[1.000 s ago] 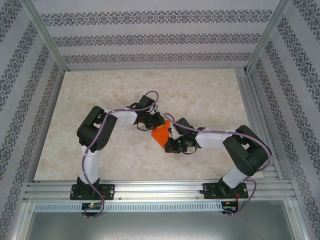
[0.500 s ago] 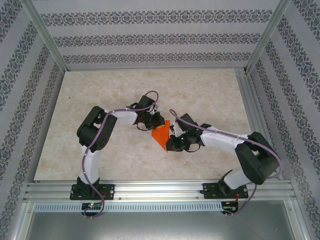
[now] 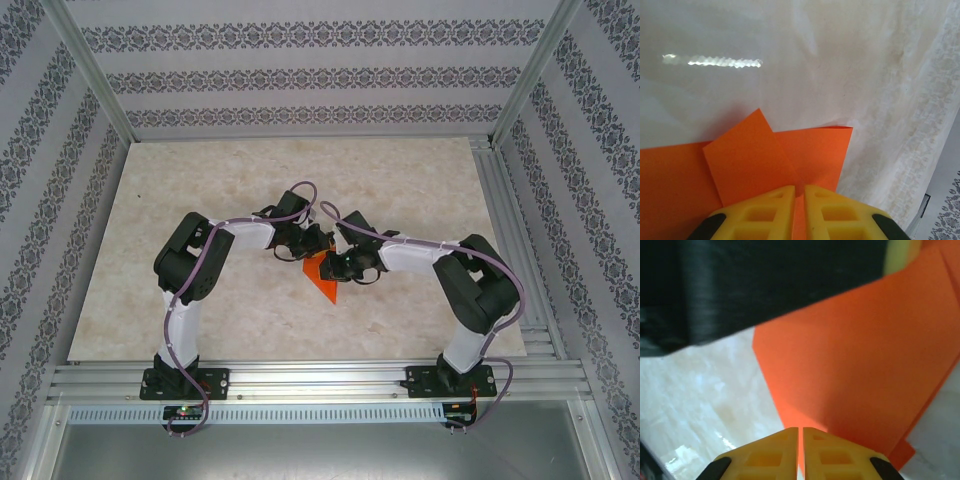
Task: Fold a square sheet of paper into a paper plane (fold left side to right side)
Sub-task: Fourth fold the wing at the center of the table.
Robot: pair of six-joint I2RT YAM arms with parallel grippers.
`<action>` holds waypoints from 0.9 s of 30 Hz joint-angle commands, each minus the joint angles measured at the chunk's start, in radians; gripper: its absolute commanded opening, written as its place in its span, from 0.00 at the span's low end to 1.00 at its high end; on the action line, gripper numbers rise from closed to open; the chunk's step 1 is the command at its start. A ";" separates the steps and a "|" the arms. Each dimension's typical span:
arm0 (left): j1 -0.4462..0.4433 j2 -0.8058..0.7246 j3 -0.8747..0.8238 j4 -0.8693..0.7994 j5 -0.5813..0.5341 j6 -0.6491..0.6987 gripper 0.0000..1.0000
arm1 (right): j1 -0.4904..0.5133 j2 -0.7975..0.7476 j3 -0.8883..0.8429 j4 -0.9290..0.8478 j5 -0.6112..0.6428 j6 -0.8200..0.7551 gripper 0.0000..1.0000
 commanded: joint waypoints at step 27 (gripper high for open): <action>0.001 0.082 -0.012 -0.074 -0.099 0.007 0.16 | 0.088 -0.193 -0.240 -0.202 -0.048 -0.040 0.11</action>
